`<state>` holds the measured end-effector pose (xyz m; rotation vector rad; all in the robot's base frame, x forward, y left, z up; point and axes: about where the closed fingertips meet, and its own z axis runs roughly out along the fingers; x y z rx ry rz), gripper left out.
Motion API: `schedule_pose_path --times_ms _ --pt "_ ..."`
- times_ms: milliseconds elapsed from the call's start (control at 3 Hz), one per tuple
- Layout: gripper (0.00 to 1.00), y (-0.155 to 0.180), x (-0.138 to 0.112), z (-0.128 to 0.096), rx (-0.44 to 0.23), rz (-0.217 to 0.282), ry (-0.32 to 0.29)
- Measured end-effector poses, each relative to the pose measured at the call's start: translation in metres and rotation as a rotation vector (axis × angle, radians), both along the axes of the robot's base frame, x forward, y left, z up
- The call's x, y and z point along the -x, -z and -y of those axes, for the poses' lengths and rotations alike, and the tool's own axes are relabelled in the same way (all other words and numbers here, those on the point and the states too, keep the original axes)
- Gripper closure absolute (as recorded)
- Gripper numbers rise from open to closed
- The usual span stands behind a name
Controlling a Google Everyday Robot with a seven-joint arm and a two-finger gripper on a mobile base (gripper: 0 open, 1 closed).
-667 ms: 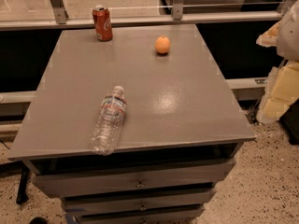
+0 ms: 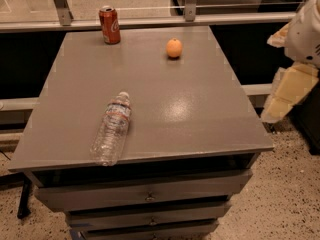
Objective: Move orange near water bottle
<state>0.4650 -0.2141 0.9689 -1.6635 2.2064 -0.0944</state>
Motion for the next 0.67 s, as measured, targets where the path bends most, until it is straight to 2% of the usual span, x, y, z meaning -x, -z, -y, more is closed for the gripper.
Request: schedule_pose_path --times_ms 333,667 --pt "0.00 0.022 -0.059 -0.003 -0.095 0.045 0.040" --pt "0.00 0.040 -0.119 -0.006 -0.217 0.084 0.073"
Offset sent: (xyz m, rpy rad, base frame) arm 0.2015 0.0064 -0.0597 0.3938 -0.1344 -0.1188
